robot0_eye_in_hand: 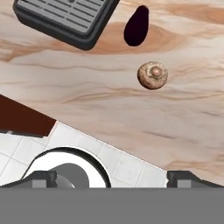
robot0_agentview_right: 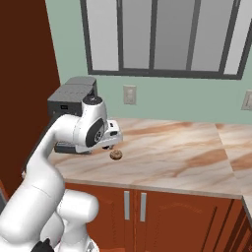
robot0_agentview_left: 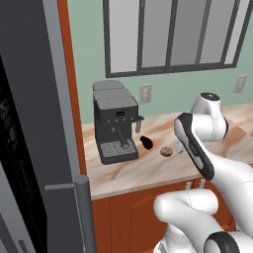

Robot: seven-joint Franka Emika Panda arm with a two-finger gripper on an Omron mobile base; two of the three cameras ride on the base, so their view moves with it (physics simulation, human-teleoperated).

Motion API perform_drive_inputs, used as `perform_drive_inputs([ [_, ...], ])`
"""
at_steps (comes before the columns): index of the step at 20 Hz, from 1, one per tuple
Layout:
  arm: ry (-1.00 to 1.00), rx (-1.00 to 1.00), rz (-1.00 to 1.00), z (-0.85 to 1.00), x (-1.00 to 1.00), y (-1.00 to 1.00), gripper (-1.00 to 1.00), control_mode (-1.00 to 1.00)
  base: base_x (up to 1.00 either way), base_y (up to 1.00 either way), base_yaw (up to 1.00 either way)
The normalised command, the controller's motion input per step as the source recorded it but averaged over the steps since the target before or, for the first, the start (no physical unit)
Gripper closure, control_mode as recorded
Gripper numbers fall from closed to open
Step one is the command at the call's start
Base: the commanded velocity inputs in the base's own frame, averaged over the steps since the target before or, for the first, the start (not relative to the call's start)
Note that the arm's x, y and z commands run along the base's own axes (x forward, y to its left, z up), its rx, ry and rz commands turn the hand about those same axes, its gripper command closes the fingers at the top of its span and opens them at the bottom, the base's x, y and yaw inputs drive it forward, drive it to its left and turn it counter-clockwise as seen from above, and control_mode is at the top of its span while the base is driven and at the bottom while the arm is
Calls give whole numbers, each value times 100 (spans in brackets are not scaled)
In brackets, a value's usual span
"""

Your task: Place the beer on the top shelf of the fridge to keep it out of children's reach, and place the mushroom and eggplant on lower shelves for easy access.

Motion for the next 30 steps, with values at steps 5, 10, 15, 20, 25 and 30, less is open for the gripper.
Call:
perform_drive_inputs([
  [5, 7, 0, 0, -32, 38, 0, -100, -100, 0, 0, 0],
  [10, 2, 0, 0, -37, 35, 0, -100, -100, 0, 0, 0],
  [15, 0, 0, 0, -40, 32, 0, -100, -100, 0, 0, 0],
  [20, 0, 2, 0, -36, 30, 0, -100, -100, 0, 0, 0],
  [25, 0, 4, 0, -29, 33, 0, -100, -100, 0, 0, 0],
  [30, 0, 4, 0, -23, 34, 0, -100, -100, 0, 0, 0],
])
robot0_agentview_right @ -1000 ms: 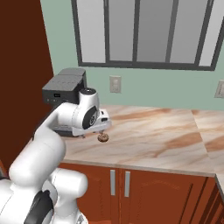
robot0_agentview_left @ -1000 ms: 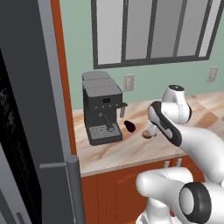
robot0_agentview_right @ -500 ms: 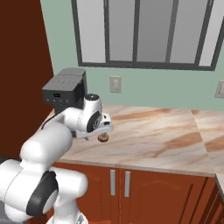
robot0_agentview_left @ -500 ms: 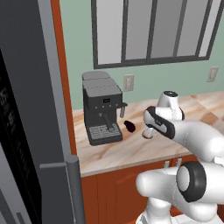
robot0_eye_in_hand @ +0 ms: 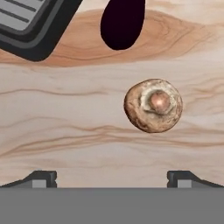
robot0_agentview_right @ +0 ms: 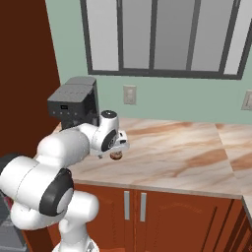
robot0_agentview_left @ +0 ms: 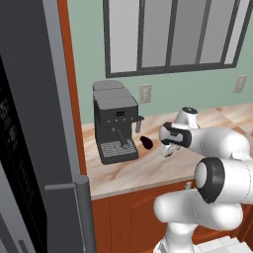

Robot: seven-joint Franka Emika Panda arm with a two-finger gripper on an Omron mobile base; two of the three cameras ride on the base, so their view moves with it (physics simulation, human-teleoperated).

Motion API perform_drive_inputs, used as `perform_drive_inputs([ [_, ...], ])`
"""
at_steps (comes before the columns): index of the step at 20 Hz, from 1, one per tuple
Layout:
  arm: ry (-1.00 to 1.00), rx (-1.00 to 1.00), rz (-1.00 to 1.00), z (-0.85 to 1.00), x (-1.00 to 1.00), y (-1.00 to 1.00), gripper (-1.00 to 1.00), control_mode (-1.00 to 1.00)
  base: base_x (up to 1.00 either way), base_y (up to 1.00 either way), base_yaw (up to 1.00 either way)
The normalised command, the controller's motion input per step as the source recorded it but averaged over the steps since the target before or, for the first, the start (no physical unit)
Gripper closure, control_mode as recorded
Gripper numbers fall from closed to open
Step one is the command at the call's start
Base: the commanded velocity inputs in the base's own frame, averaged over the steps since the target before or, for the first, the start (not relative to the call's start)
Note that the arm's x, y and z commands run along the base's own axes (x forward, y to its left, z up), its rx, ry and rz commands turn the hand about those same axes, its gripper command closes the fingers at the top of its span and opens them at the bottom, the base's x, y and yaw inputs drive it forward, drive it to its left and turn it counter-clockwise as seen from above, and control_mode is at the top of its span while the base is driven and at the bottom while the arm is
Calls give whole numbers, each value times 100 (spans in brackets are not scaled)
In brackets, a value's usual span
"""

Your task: Place the beer on the top shelf of the fridge to keep it out of children's reach, and place the mushroom and eggplant on lower shelves for easy access.

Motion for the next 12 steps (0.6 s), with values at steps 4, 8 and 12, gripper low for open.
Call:
perform_drive_inputs([
  [4, 0, 4, 0, -22, 33, -4, -100, -100, 0, 0, 0],
  [8, 0, 4, 0, -20, 33, -8, -100, -100, 0, 0, 0],
  [12, 0, 2, 0, -19, 32, -10, -100, -100, 0, 0, 0],
])
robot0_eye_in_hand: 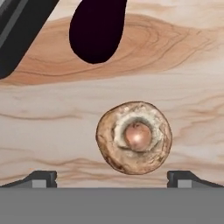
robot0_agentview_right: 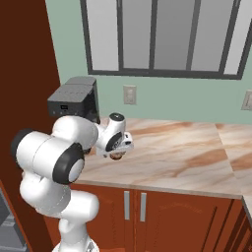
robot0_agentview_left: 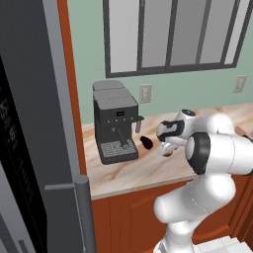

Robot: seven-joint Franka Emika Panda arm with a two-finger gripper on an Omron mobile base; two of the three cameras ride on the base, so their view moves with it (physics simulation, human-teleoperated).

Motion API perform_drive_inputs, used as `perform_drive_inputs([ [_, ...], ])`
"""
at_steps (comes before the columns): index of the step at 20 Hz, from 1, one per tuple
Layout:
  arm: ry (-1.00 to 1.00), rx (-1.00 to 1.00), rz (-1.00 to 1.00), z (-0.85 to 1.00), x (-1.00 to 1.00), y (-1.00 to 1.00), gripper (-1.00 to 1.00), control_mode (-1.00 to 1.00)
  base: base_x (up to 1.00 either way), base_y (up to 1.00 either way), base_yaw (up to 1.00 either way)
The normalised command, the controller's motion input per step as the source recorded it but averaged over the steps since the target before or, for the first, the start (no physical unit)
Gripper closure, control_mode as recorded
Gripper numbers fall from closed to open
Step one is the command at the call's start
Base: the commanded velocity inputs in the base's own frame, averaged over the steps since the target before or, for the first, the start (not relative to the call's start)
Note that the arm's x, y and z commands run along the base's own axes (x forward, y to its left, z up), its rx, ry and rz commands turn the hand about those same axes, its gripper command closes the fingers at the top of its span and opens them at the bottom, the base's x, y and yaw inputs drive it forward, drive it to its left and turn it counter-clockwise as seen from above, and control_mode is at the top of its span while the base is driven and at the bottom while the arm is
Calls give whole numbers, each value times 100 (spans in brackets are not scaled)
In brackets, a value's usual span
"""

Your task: Place the beer on the top shelf of the fridge to keep it out of children's reach, and place the mushroom and eggplant on lower shelves for easy access.

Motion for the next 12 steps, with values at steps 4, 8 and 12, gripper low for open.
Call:
perform_drive_inputs([
  [4, 0, 0, 0, -21, 29, -1, -100, -100, 0, 0, 0],
  [8, 0, 0, 0, -25, 22, 0, -100, -100, 0, 0, 0],
  [12, 0, 0, 0, -27, 17, 0, -100, -100, 0, 0, 0],
])
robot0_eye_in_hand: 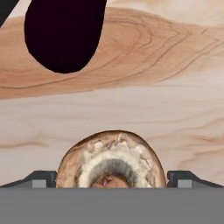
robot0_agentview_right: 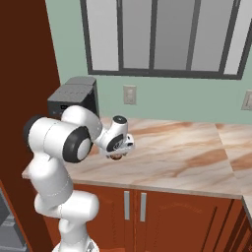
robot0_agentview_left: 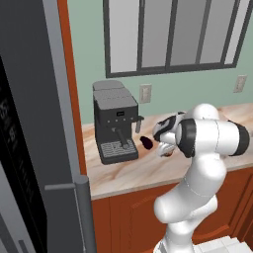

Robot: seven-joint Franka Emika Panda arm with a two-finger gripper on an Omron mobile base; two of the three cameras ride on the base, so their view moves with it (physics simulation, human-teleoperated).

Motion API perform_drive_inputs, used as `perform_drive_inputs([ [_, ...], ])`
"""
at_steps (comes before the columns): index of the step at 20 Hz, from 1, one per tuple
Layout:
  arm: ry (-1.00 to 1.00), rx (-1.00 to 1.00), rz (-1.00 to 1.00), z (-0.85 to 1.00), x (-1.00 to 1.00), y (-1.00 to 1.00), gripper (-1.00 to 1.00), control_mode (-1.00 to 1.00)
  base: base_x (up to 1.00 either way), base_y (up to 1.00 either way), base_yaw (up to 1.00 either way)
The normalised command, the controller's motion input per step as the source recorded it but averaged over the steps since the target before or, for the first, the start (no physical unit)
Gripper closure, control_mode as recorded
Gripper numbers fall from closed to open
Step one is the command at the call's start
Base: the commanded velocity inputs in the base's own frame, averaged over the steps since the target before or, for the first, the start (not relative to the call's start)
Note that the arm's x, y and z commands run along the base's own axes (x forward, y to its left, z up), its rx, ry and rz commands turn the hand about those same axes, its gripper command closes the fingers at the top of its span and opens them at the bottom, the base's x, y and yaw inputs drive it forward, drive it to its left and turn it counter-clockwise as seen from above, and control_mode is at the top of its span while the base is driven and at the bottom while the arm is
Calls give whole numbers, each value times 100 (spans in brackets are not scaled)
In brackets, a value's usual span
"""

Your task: Place the beer on the top shelf of the fridge to keep it out of children's reach, and place the mushroom and eggplant on lower shelves for easy access.

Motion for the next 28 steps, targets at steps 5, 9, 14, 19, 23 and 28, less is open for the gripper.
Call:
perform_drive_inputs([
  [5, 0, 0, 0, -32, 8, 0, -100, -100, 0, 0, 0],
  [9, 0, 0, 0, -34, 0, 0, -100, -100, 0, 0, 0],
  [14, 0, 0, 0, -36, 0, 0, 100, -100, 0, 0, 0],
  [19, -1, 0, 0, -31, -13, 0, 100, -100, 0, 0, 0],
  [23, -19, 0, 0, 16, -65, -6, 100, -100, 0, 0, 0],
  [28, -32, 0, 1, 80, -91, 0, 100, -100, 0, 0, 0],
])
